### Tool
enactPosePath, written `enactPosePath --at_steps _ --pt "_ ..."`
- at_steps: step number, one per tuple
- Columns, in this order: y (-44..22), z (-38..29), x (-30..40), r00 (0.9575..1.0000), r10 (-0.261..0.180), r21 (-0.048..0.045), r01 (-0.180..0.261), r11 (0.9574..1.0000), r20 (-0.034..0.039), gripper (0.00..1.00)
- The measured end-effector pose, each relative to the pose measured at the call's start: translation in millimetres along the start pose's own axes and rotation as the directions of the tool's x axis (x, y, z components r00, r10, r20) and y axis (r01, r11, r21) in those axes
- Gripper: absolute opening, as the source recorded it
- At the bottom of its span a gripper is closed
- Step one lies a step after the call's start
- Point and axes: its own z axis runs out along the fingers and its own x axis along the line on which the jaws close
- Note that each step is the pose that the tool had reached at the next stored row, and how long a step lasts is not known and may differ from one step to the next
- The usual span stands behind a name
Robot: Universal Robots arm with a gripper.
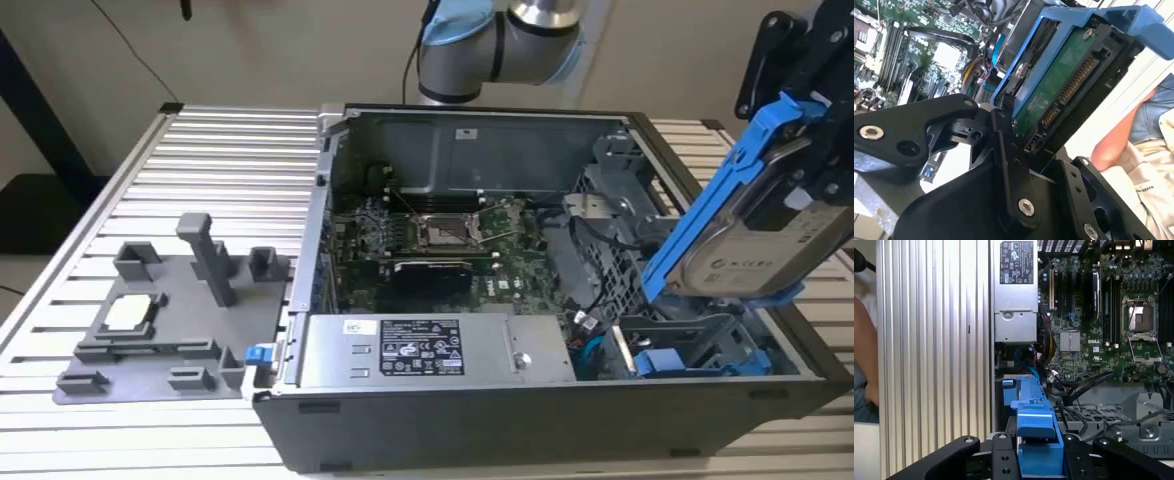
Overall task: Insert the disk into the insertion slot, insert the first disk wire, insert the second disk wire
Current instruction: 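Insert the disk into the insertion slot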
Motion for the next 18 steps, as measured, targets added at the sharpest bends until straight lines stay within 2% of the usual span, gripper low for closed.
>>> enactPosePath --at_steps 18 --pt "-7.1 12.3 0.2 0.9998 -0.019 0.0011 0.019 0.9998 -0.001 0.33"
